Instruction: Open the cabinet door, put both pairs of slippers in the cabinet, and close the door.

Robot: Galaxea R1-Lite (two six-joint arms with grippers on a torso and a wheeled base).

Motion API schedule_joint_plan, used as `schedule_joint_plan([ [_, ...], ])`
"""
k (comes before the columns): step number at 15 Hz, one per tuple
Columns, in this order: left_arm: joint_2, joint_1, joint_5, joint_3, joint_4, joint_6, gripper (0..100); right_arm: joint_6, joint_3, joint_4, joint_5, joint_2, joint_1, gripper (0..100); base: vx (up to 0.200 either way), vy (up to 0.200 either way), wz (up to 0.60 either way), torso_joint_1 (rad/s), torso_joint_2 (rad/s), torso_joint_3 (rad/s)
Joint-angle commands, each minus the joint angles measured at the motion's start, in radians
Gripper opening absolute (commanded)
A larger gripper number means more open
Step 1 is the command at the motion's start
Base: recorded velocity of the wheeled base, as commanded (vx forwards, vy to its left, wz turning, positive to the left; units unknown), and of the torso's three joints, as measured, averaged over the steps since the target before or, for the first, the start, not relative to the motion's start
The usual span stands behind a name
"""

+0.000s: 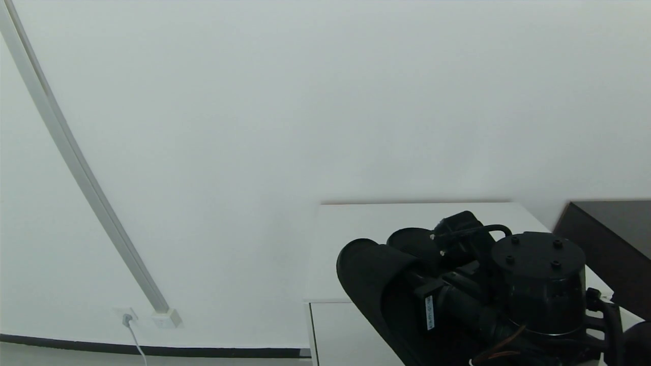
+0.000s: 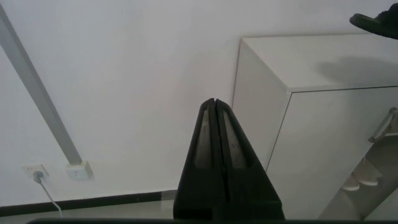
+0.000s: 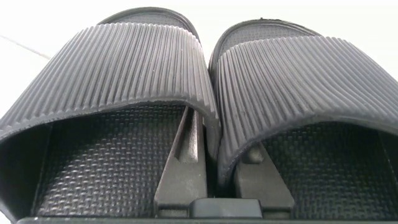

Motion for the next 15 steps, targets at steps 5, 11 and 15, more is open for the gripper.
schedule_joint_plan([
  [5,0.001,-0.001,0.000,0.000,0.000,-0.001,0,0.000,0.002,-0.004,0.000,0.015,0.001,0,0.000,0.000,0.00,0.000,0.00,0.000],
  [11,0.001,-0.001,-0.001,0.000,0.000,0.001,0,0.000,0.015,-0.004,0.000,0.012,0.000,0,-0.200,0.000,0.00,0.006,0.01,0.002],
  [15,0.001,-0.001,-0.001,0.000,0.000,-0.001,0,-0.001,0.047,-0.006,0.000,-0.002,0.000,0,0.000,0.000,0.00,0.000,0.00,0.000],
])
